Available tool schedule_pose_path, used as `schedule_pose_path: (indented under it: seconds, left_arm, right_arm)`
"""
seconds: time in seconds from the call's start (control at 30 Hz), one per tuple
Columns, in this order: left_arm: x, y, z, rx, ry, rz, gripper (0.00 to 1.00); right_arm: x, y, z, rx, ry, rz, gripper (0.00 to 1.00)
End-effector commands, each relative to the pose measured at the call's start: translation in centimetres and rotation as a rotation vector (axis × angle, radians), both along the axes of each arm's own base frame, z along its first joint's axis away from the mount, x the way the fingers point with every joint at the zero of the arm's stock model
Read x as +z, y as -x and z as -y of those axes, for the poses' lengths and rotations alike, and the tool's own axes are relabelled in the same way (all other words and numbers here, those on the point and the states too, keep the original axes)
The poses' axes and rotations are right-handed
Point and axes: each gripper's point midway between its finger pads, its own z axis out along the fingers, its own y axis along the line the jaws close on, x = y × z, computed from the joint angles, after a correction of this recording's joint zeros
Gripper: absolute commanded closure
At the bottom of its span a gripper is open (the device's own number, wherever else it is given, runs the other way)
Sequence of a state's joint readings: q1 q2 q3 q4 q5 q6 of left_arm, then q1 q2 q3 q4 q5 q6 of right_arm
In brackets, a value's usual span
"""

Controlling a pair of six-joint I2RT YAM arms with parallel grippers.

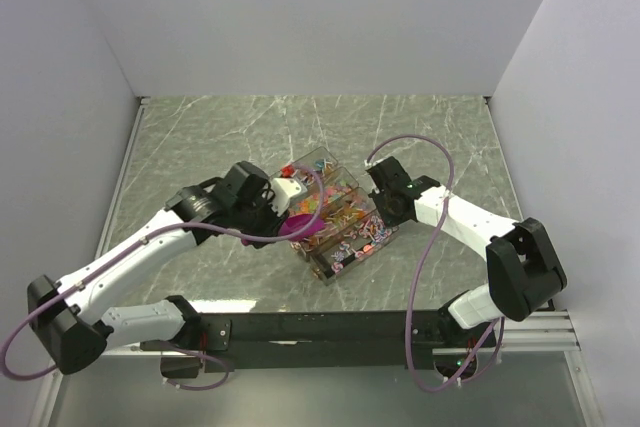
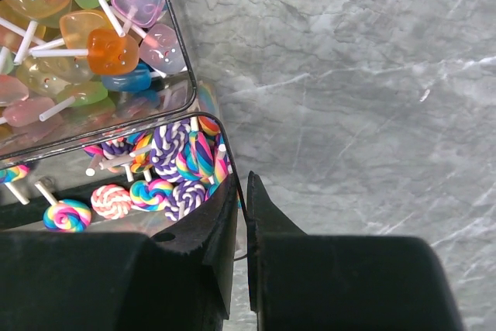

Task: Pack the candies
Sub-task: Scoop the fake candies from the storage box.

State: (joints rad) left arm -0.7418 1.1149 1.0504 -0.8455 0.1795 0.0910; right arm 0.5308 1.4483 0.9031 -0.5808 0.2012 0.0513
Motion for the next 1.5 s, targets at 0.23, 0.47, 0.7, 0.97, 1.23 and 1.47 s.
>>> schedule_pose_path:
  seconds: [0.23,0.47,0.7,0.97,1.23,1.47]
  left_arm:
    - [1.4,-0.3,0.0,0.006,-0.143,0.032,0.99]
    - [0.8,-0.3,1.0,-0.038,-0.249,0.005,0.99]
    - [0.7,-0.9,2.0,-0.044,-0.309,0.001,0.99]
    - [0.4,-1.5,2.3,-0.055,-0.358,-0.014,0.99]
    - [-0.1,-2.0,2.6,-0.056,-0.408,-0.035,0.99]
    - [-0.8,-2.2,2.4,-0.052,-0.452,-0.055,0.99]
  right_arm:
    - [2.1,-1.4,1.5,-0.040,0.077,0.111,1.00]
    - [2.0,-1.3,0.7,-0.019,0.066,0.111,0.97]
    - [4.1,-1.0,-0.9,-0.006,-0.054,0.139,0.50]
    - [7.8,-2.9,-3.1,0.012,-0.300,0.179,0.45]
    - [5.9,-5.5,-5.0,0.043,-0.351,0.129,0.53]
    - [4.2,-6.6,-5.7,0.066,-0.338,0.092,0.57]
